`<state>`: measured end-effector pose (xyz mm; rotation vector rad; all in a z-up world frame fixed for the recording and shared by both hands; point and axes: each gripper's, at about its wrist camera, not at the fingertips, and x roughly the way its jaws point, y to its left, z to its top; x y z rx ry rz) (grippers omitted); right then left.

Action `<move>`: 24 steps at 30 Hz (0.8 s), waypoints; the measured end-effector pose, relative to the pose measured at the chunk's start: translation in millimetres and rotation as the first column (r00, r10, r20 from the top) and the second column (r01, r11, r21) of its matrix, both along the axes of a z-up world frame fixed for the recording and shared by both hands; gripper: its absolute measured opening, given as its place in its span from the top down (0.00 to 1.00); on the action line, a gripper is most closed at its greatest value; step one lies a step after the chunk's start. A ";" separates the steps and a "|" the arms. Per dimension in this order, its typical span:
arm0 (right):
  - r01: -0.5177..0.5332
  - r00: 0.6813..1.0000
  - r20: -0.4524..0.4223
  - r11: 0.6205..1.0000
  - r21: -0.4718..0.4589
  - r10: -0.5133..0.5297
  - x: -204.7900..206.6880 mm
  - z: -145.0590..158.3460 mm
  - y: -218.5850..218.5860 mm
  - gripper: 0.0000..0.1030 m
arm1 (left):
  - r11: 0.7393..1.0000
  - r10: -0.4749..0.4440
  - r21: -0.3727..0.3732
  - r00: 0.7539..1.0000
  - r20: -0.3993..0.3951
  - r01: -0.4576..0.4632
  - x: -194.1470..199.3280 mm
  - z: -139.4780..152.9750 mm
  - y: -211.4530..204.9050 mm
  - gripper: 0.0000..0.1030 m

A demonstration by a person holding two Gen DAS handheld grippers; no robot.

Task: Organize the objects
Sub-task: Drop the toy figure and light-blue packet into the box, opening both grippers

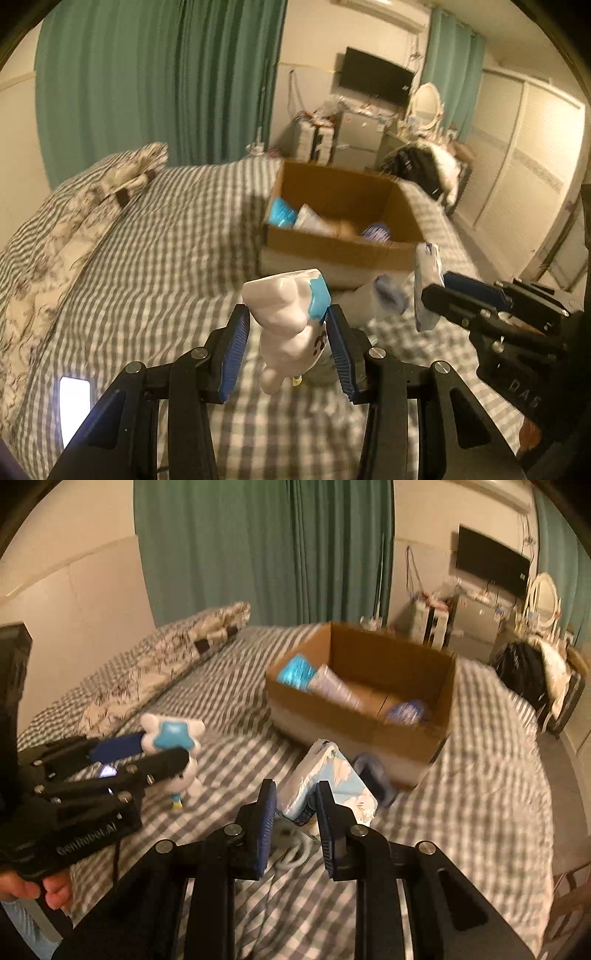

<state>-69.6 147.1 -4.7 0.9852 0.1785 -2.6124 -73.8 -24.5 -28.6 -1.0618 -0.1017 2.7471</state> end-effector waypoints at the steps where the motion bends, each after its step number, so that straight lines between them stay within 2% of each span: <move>1: 0.001 1.000 -0.018 1.000 0.003 0.000 -0.3 9.4 1.6 0.79 | 1.000 -0.007 0.011 1.000 -0.008 0.007 -4.0 7.2 1.2 0.57; 7: 0.008 0.991 -0.135 1.000 0.021 -0.005 -13.7 66.6 15.0 0.79 | 1.000 -0.019 -0.001 0.996 -0.087 0.019 -33.2 51.8 17.6 0.57; 14: 0.007 0.978 -0.209 1.000 0.018 -0.003 -57.3 112.0 26.0 0.79 | 0.999 -0.032 -0.002 0.992 -0.118 0.032 -88.1 77.6 39.1 0.57; 19: 0.011 0.981 -0.194 1.000 0.005 -0.010 -105.3 115.5 33.6 0.79 | 1.000 -0.023 -0.005 0.992 -0.123 0.023 -138.6 74.1 54.6 0.57; 24: 0.016 0.992 -0.129 1.000 0.001 -0.016 -155.9 86.1 35.9 0.79 | 1.000 -0.020 -0.014 0.997 -0.075 0.019 -188.1 49.4 65.1 0.57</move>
